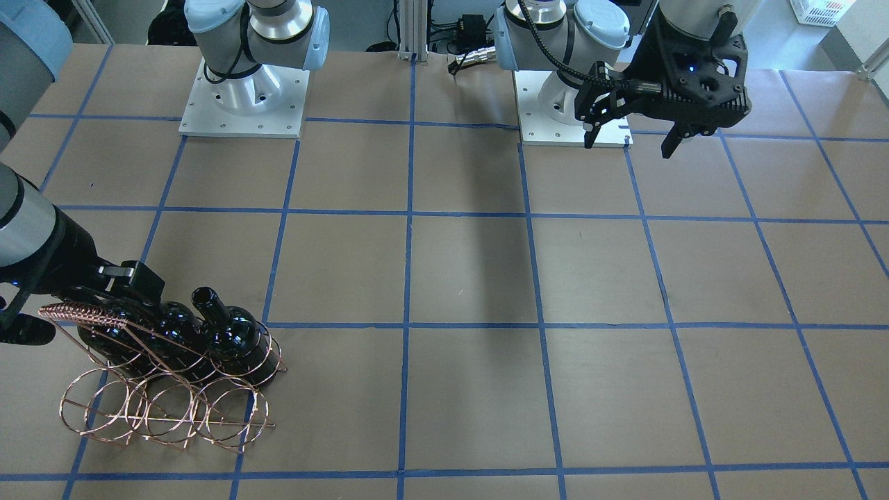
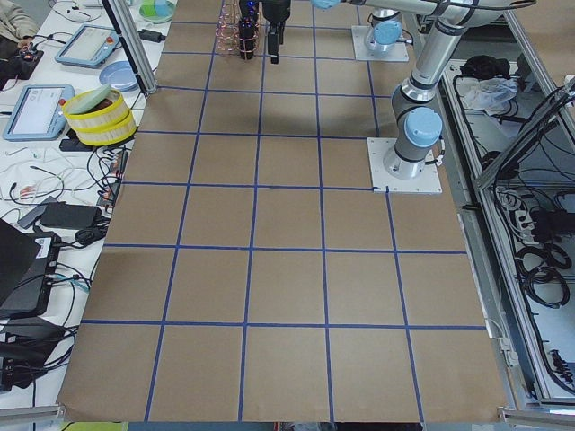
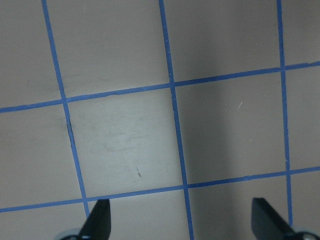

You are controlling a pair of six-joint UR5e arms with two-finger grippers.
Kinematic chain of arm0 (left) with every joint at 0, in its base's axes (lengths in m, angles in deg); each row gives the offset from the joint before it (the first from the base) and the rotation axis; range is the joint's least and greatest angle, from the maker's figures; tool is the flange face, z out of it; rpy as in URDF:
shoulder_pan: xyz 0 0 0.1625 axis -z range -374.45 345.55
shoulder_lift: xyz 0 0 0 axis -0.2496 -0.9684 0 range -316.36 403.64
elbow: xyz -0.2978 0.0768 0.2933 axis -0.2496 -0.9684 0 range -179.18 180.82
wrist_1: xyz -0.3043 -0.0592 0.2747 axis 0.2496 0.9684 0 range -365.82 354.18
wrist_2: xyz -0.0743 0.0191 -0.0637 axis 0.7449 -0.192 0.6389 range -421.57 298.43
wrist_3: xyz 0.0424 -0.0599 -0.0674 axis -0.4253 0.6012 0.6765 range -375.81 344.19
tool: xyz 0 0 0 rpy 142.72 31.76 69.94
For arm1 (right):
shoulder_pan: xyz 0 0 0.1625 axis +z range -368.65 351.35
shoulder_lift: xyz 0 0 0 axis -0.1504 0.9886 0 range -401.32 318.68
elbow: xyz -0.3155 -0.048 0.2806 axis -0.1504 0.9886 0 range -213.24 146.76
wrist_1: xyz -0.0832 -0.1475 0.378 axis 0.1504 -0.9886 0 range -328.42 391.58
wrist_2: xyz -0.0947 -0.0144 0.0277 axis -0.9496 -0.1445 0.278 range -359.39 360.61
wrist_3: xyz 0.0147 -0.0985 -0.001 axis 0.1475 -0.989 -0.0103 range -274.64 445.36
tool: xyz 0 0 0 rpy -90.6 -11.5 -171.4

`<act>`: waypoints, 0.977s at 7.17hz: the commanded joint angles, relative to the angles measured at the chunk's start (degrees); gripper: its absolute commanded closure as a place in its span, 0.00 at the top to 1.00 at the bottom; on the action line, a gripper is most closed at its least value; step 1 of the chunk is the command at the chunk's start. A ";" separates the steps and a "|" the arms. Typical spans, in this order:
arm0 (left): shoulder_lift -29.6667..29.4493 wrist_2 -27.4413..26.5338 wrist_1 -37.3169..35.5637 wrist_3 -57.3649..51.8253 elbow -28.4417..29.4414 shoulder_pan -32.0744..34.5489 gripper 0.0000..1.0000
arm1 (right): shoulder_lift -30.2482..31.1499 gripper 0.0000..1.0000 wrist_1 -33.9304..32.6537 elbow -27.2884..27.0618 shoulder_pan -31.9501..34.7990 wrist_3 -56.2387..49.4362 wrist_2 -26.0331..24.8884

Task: Place wine into wine basket
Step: 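Lower the bottle into the empty rack slot between the other bottles, then open the right gripper and release the bottle in the rack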

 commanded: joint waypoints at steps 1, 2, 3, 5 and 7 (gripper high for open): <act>0.00 0.00 0.00 0.00 -0.01 0.00 1.00 | 6.35 1.00 4.24 0.00 1.11 0.17 0.01; 0.00 0.00 0.00 0.00 -0.01 0.00 1.00 | 10.91 1.00 7.84 0.00 2.86 0.17 -0.07; 0.00 0.00 0.00 0.00 -0.01 0.00 1.00 | 14.44 1.00 12.14 -0.17 4.70 0.35 -0.16; 0.09 0.00 0.00 0.00 -0.01 0.00 1.00 | 19.54 0.92 12.46 -6.98 5.42 0.09 0.71; 0.09 0.00 0.00 0.00 -0.01 0.00 1.00 | 26.14 0.98 4.58 -16.58 5.42 0.08 0.11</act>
